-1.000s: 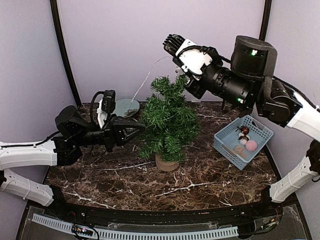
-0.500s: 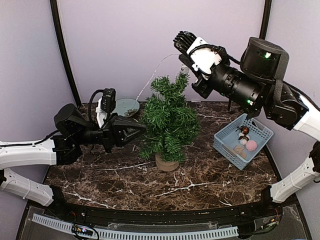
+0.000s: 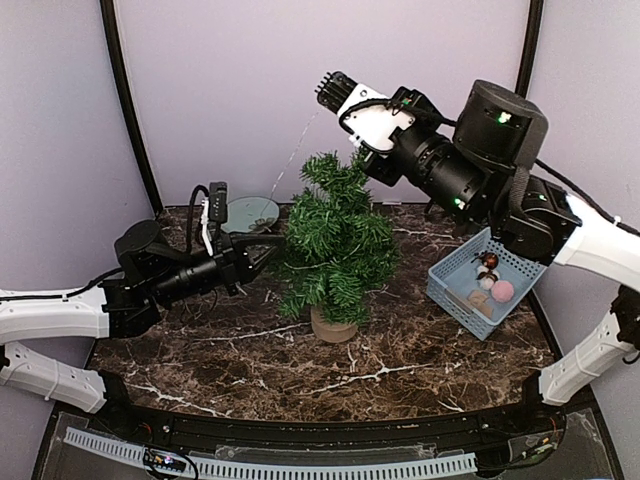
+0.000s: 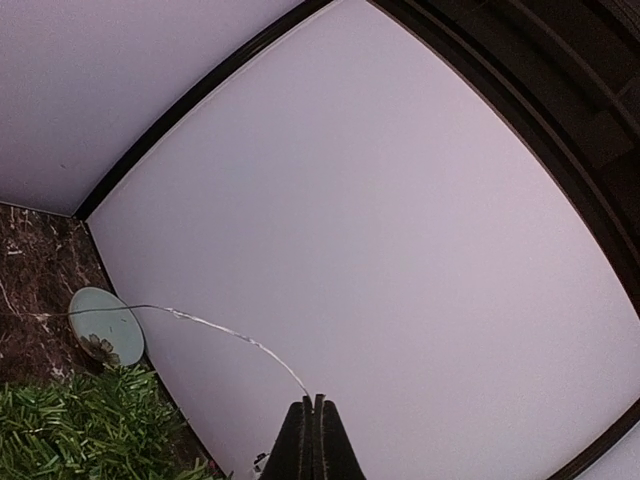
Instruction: Decorate the small christmas tree
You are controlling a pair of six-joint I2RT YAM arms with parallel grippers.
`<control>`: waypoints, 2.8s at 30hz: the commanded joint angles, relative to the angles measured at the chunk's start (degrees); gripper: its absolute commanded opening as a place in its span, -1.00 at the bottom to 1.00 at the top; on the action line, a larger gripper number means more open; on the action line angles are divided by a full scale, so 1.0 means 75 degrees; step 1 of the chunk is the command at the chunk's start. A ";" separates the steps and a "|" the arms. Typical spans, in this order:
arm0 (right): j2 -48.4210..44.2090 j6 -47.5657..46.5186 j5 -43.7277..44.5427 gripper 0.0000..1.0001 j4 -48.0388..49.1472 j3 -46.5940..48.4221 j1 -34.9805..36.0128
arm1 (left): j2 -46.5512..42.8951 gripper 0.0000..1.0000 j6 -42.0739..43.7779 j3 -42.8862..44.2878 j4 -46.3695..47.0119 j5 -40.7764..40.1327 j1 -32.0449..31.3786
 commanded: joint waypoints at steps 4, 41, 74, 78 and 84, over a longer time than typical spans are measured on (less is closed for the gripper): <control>0.0535 -0.0116 -0.0964 -1.00 0.0261 0.0796 -0.0894 | -0.0024 -1.00 -0.0399 -0.0192 -0.0062 -0.1171 0.0173; 0.2031 0.2471 -0.6278 -1.00 0.0191 0.1281 -0.3931 | 0.0465 -1.00 -0.0562 -0.0019 0.0596 -0.1504 0.0717; 0.3450 0.5336 -0.8235 -1.00 0.1392 0.1255 -0.5034 | 0.0812 -1.00 -0.1559 -0.0333 0.1258 -0.1617 0.1310; 0.3422 0.5548 -0.8121 -1.00 0.1365 0.1062 -0.5190 | 0.1046 -1.00 -0.1602 -0.0158 0.1041 -0.1589 0.1407; 0.3268 0.5953 -0.7958 -1.00 0.1217 0.0615 -0.5529 | 0.1485 -1.00 -0.1772 0.0162 0.1034 -0.1428 0.1584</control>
